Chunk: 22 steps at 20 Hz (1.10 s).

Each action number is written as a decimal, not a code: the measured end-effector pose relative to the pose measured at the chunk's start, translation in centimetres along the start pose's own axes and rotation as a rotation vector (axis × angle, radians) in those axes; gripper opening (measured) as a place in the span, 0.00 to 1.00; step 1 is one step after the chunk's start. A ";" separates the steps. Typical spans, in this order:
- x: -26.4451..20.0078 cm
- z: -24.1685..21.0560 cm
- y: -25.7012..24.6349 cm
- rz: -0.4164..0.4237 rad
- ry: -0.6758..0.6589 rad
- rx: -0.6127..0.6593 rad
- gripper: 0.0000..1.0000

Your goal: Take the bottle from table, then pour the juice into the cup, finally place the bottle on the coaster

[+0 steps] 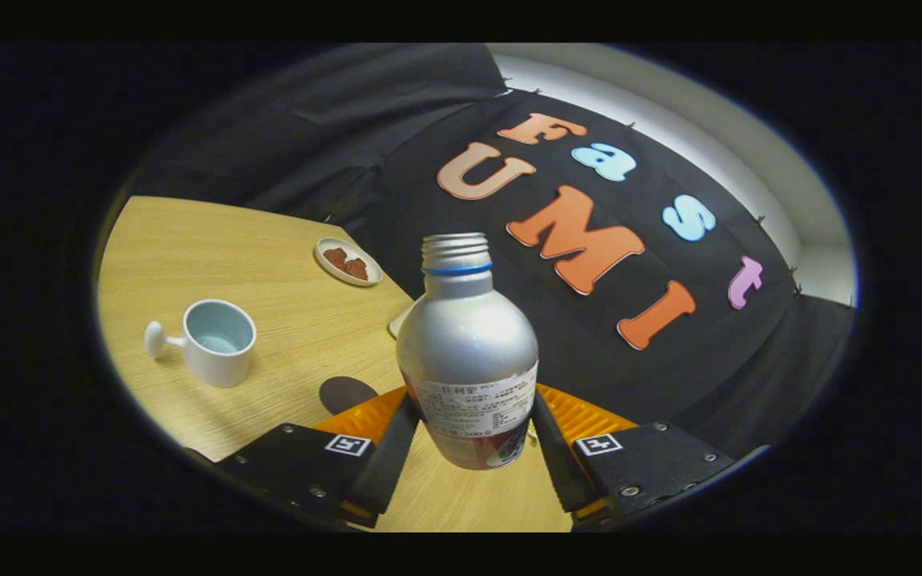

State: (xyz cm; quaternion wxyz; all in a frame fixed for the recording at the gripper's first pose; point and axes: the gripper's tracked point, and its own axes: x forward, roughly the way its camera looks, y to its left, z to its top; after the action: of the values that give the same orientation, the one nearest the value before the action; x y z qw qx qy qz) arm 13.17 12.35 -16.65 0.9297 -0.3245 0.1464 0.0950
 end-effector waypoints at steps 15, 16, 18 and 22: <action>0.7 -6.9 -3.3 -0.009 0.058 0.484 0.78; 1.0 -6.8 -3.1 0.001 0.055 0.507 0.78; 1.7 -6.6 -2.8 0.012 0.052 0.534 0.78; 3.4 -6.1 -1.2 0.046 0.049 0.580 0.78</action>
State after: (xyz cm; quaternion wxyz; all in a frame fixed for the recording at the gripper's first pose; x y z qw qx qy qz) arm 15.36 7.89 -21.66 0.9774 -0.0439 0.1974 0.0623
